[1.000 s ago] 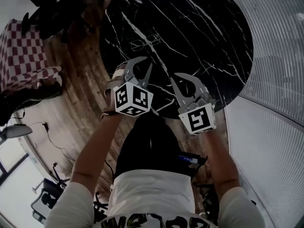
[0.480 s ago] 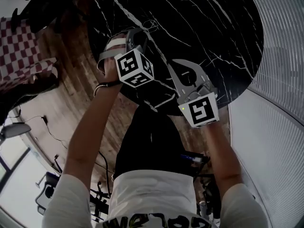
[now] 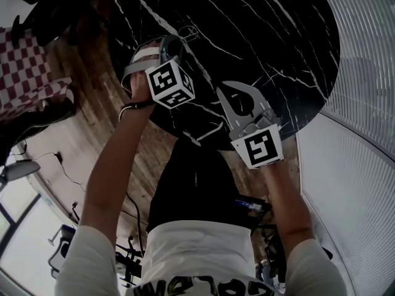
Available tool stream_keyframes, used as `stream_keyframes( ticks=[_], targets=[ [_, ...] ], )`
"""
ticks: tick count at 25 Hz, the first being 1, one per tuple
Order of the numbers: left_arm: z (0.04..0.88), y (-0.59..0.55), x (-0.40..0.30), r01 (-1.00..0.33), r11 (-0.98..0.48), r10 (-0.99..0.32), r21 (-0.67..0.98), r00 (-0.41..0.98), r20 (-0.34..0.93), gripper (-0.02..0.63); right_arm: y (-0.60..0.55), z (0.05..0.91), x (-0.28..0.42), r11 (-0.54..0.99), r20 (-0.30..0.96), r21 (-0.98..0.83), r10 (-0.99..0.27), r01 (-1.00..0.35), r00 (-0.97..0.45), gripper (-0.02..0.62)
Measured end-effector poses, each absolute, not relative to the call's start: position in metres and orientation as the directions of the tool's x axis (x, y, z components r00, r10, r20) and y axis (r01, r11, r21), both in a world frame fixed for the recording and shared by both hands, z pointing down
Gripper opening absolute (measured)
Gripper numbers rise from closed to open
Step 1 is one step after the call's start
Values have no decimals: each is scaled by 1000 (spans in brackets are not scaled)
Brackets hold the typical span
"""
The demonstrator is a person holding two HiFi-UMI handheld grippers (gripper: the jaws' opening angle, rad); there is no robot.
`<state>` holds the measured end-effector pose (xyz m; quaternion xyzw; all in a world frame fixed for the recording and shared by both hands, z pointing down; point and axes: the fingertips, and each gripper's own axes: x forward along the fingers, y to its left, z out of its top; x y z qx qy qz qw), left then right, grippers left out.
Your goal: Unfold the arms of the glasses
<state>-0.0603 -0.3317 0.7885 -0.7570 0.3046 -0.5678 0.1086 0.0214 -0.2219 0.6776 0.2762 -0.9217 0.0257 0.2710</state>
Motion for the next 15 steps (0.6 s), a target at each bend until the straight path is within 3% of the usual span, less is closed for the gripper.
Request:
stream_keyframes(
  ticks=[8, 15],
  targets=[
    [761, -333, -59, -404, -763, -613, -504, 205, 763, 17, -218, 665, 29, 831, 501, 102, -517, -547, -694, 2],
    [697, -310, -56, -598, -727, -601, -336, 319, 733, 15, -213, 623, 34, 809, 472, 124, -557, -574, -683, 2]
  ],
)
